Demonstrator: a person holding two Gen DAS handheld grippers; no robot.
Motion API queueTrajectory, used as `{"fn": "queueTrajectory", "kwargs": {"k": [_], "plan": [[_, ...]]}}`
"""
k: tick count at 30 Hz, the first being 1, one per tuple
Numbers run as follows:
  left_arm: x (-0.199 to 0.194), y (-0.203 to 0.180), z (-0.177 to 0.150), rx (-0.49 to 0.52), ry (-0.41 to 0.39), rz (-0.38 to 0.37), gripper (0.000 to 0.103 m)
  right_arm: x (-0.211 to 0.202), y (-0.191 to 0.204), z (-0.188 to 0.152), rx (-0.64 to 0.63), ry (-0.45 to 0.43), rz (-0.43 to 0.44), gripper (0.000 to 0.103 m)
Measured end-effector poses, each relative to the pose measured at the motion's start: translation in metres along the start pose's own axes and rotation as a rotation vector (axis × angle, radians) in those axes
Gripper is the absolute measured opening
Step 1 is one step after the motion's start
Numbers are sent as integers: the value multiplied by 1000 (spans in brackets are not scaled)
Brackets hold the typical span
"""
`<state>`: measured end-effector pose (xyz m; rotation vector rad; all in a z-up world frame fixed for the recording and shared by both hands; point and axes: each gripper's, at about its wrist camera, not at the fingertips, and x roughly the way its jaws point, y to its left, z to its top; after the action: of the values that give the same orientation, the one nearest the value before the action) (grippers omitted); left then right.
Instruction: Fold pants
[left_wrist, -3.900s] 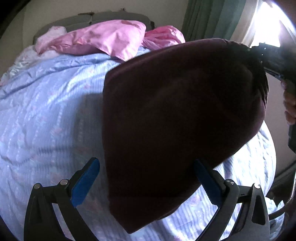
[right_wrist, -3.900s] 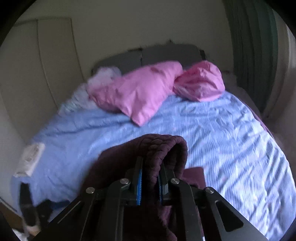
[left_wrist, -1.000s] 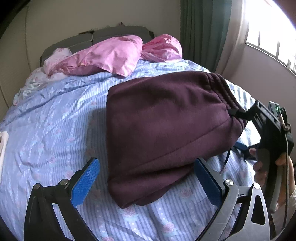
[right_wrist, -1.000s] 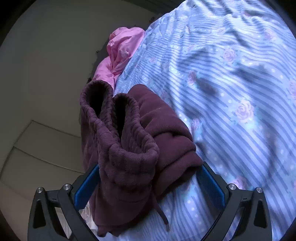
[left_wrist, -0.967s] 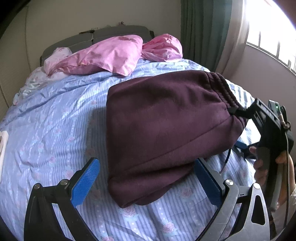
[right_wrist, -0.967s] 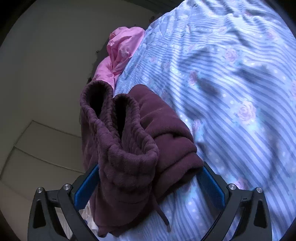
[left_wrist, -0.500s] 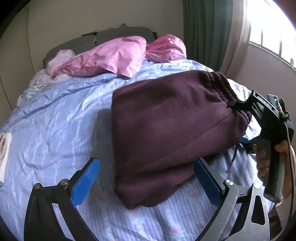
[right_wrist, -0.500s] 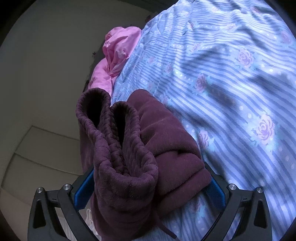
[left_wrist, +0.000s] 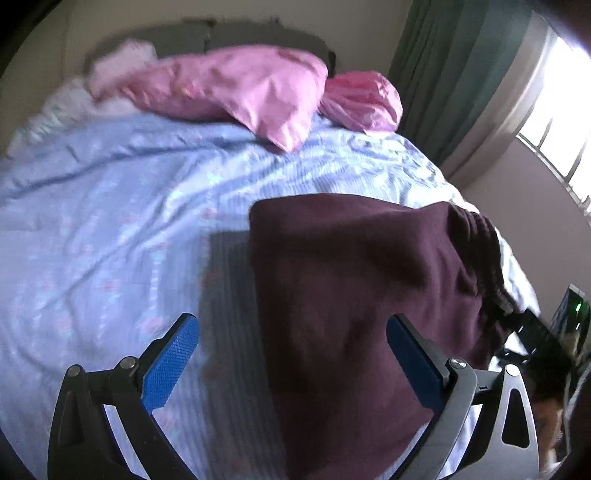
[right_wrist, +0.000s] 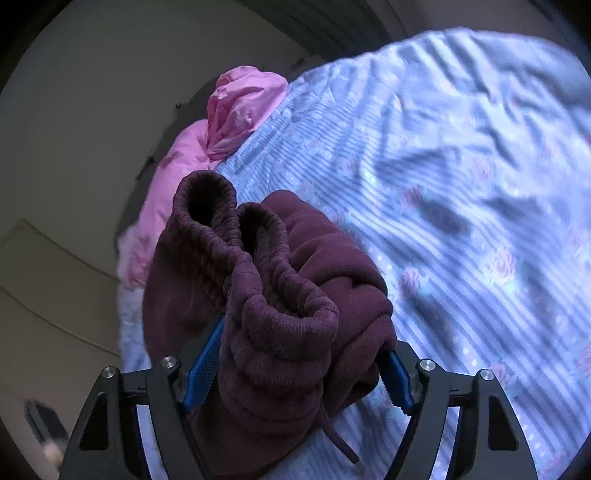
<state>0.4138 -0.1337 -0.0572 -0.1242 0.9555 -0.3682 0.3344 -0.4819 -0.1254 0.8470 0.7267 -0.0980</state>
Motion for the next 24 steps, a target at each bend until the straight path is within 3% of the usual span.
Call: {"fn": "queueTrajectory", "kwargs": {"k": [5, 10, 13, 24], "plan": [[51, 12, 9, -47, 149, -106, 94, -1, 10, -4, -83, -25, -79, 75], [77, 14, 1, -118, 207, -207, 95, 1, 6, -2, -102, -26, -91, 75], [89, 13, -4, -121, 224, -216, 103, 2, 2, -2, -114, -31, -93, 74], [99, 12, -7, -122, 261, -224, 103, 10, 0, -2, -119, -38, -85, 77]]}}
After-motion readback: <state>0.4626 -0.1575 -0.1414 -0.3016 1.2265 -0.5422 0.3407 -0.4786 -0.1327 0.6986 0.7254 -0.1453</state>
